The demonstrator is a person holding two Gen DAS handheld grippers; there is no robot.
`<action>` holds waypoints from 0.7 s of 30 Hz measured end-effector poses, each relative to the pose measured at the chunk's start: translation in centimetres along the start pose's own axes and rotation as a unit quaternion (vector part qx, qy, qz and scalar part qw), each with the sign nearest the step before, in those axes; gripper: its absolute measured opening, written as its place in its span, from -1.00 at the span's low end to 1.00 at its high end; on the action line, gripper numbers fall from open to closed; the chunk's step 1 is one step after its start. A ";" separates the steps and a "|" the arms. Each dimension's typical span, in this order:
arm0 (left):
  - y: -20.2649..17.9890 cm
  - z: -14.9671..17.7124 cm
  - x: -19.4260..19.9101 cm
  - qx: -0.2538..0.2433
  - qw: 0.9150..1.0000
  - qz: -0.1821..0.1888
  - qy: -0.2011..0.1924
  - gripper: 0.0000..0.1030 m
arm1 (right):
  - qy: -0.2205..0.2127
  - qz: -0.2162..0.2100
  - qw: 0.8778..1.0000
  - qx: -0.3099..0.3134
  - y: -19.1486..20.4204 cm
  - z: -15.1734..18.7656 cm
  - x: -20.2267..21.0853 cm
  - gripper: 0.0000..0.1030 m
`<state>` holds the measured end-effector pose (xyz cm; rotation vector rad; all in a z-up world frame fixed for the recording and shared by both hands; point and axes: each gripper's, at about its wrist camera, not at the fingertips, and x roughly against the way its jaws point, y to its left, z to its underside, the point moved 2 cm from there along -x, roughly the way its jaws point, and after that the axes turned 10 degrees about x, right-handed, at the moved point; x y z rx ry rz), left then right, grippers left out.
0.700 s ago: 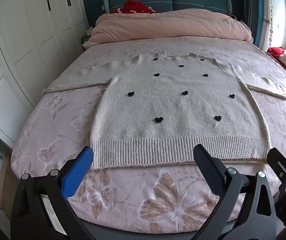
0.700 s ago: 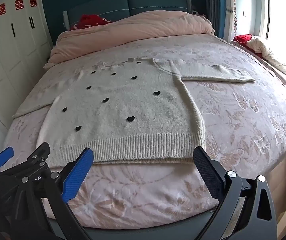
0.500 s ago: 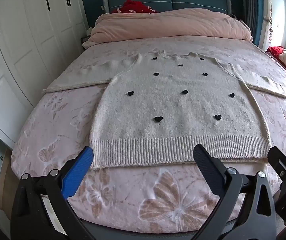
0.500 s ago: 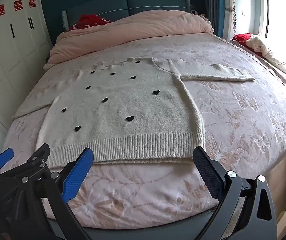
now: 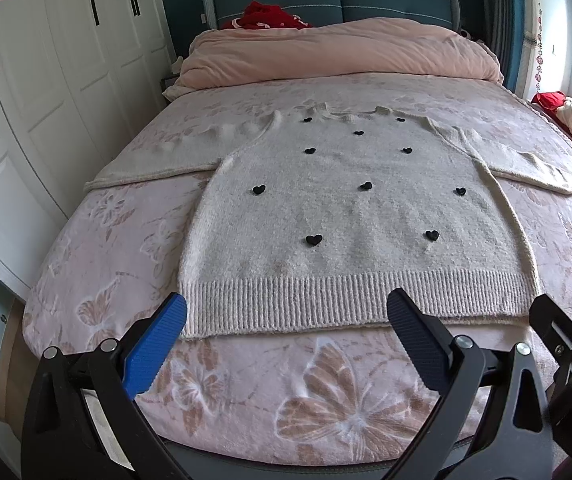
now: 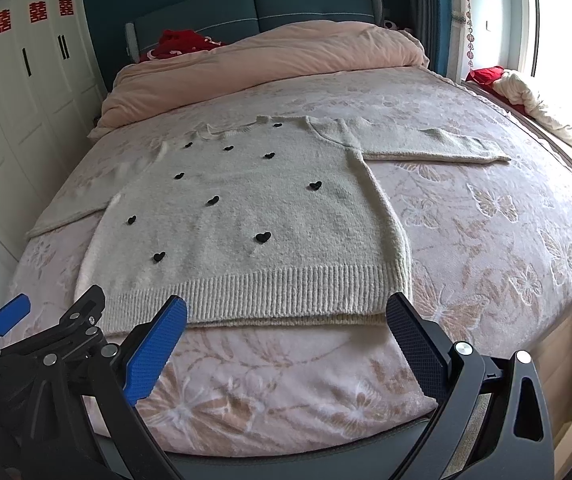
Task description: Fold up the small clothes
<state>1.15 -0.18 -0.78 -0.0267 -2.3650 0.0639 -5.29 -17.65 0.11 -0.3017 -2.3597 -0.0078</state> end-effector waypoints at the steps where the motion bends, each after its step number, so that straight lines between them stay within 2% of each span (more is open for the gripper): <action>1: -0.1 0.0 0.1 0.002 1.000 0.002 -0.003 0.90 | 0.000 0.000 1.000 0.000 0.0 0.0 0.0 0.90; 10: -0.3 0.0 0.4 0.016 1.000 0.018 -0.016 0.90 | 0.001 0.000 1.000 -0.001 0.1 0.0 0.0 0.90; 21: -0.3 0.2 0.2 0.008 1.000 0.009 -0.005 0.90 | 0.002 -0.002 1.000 -0.001 0.2 0.0 0.0 0.90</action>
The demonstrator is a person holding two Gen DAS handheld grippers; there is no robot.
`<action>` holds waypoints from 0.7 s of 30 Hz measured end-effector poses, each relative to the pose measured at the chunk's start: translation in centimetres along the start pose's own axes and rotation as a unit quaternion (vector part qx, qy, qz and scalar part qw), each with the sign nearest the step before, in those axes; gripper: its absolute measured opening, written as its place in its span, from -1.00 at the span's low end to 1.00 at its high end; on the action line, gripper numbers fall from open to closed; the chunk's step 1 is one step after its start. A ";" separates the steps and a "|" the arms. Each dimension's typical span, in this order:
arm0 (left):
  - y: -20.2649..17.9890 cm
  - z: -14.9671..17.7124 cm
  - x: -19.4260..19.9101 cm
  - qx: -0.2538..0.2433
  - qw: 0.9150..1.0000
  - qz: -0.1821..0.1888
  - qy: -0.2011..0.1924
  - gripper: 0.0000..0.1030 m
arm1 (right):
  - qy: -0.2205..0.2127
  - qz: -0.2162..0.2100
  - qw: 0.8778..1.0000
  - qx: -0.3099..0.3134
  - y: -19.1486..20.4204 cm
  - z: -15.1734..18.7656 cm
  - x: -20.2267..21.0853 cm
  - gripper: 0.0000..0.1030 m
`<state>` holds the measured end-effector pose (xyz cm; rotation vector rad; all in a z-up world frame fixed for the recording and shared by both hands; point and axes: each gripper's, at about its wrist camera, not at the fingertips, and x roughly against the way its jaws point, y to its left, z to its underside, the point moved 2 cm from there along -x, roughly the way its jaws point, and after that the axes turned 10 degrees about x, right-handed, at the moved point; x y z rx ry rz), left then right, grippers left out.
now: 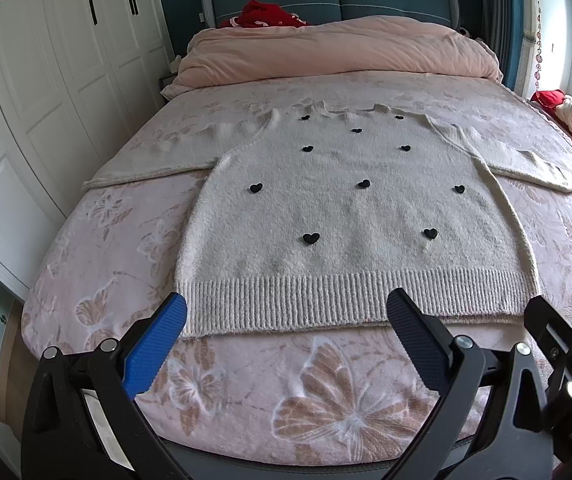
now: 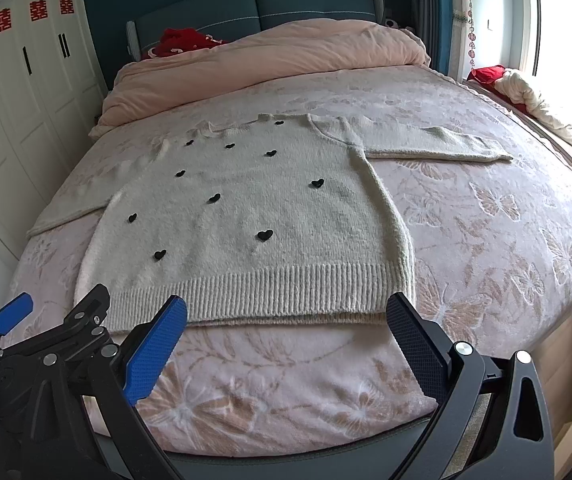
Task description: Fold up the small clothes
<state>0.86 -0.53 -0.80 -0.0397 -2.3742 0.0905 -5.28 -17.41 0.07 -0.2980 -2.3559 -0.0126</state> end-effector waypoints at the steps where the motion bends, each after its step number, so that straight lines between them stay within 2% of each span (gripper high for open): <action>1: 0.0 0.0 0.0 0.000 1.000 -0.001 -0.001 0.90 | 0.000 0.000 1.000 0.000 0.0 0.0 0.0 0.90; 6: -0.2 0.3 -0.3 0.000 1.000 -0.002 0.010 0.90 | 0.004 -0.002 1.000 -0.001 0.1 0.2 -0.6 0.90; 7: -0.1 0.5 -0.8 -0.002 1.000 -0.007 0.030 0.90 | 0.005 -0.003 1.000 -0.001 0.0 0.2 -0.8 0.90; 10: 0.0 0.7 -1.6 0.003 0.999 -0.003 0.049 0.90 | 0.013 -0.009 1.000 -0.008 -1.2 0.2 -1.9 0.90; 13: 0.6 0.6 -2.7 0.029 0.996 0.018 0.083 0.91 | 0.030 -0.013 0.999 -0.036 -4.5 0.0 -3.9 0.90; 15: 1.1 0.5 -3.3 0.049 0.993 0.029 0.099 0.91 | 0.036 -0.006 0.997 -0.064 -8.1 -0.6 -5.7 0.90; 21: 1.5 -0.3 -5.2 0.039 0.996 0.021 0.083 0.91 | 0.030 0.038 0.989 -0.140 -21.1 -4.3 -11.3 0.90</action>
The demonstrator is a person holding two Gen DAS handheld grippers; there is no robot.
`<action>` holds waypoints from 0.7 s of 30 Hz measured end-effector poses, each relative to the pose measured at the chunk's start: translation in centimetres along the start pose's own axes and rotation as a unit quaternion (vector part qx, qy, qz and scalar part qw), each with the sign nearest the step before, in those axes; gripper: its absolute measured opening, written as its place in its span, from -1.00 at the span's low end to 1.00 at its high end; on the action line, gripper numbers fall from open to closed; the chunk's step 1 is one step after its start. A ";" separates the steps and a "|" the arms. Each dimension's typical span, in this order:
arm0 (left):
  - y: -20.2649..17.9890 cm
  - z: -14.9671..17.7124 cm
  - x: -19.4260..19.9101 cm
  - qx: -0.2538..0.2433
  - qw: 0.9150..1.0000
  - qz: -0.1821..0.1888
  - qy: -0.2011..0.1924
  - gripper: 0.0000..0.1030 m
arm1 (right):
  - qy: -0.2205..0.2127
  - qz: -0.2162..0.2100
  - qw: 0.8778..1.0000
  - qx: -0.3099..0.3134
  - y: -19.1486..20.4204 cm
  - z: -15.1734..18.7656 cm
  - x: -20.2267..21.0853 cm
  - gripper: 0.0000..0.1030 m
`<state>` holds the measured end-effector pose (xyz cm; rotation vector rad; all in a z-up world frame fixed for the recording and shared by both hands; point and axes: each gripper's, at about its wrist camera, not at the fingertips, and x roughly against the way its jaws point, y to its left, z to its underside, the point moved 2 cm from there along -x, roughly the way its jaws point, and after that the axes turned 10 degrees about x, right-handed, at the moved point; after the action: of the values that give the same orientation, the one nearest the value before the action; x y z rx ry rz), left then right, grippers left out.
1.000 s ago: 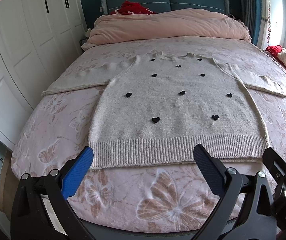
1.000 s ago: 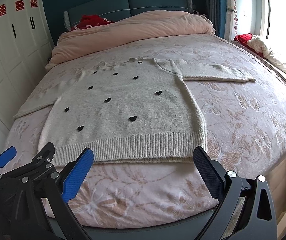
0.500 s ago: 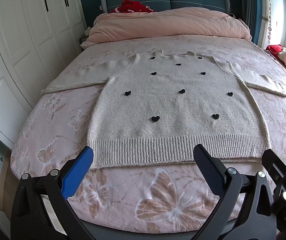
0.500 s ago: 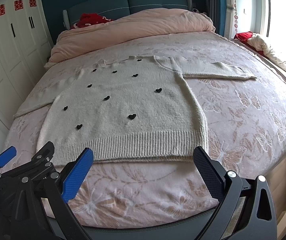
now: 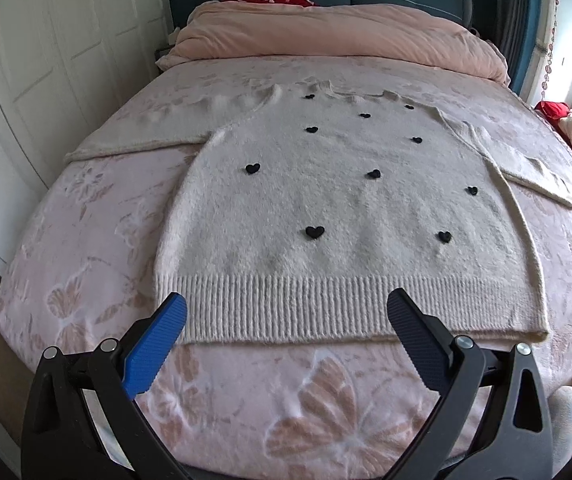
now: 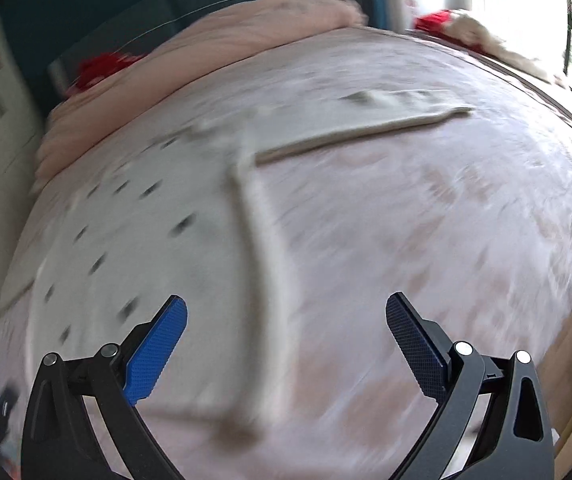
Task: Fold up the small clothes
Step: 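Grasp the cream sweater's sleeve cuff with the right gripper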
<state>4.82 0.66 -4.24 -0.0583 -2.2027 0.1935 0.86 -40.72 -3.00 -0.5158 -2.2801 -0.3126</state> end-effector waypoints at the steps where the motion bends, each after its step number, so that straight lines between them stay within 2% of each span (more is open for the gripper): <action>1: -0.1 -0.1 -0.4 -0.004 1.000 -0.004 -0.003 0.91 | -0.003 0.010 1.000 -0.016 -2.3 -1.9 -1.5 0.90; 4: -0.4 -0.4 -1.8 -0.012 1.000 -0.006 -0.003 0.91 | -0.009 0.023 0.998 -0.050 -7.1 -6.0 -5.0 0.90; 8: -0.7 -0.6 -3.8 -0.009 1.000 0.000 0.010 0.91 | -0.016 0.013 0.993 -0.113 -13.2 -11.5 -10.5 0.90; 11: -0.8 -0.8 -4.9 -0.005 1.000 0.004 0.012 0.91 | -0.031 0.010 0.984 -0.177 -17.5 -14.5 -14.4 0.83; 15: -1.0 -1.5 -6.0 0.000 1.000 0.009 0.012 0.91 | -0.027 -0.008 0.970 -0.241 -20.9 -16.1 -18.5 0.45; 19: -1.0 -2.1 -7.2 0.002 1.000 0.009 0.018 0.91 | -0.031 -0.020 0.955 -0.294 -22.4 -16.1 -21.0 0.05; 20: -0.9 -2.3 -7.5 0.004 1.000 0.008 0.019 0.91 | -0.038 -0.024 0.952 -0.303 -22.6 -16.1 -21.3 -0.22; 21: -0.9 -2.5 -7.8 0.006 1.000 0.007 0.019 0.91 | -0.039 -0.036 0.949 -0.311 -22.7 -16.2 -21.6 -0.74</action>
<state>11.46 -0.80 -8.80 -0.0717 -2.1637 0.2113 14.35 -72.68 -9.32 -0.7676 -2.2542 -1.0828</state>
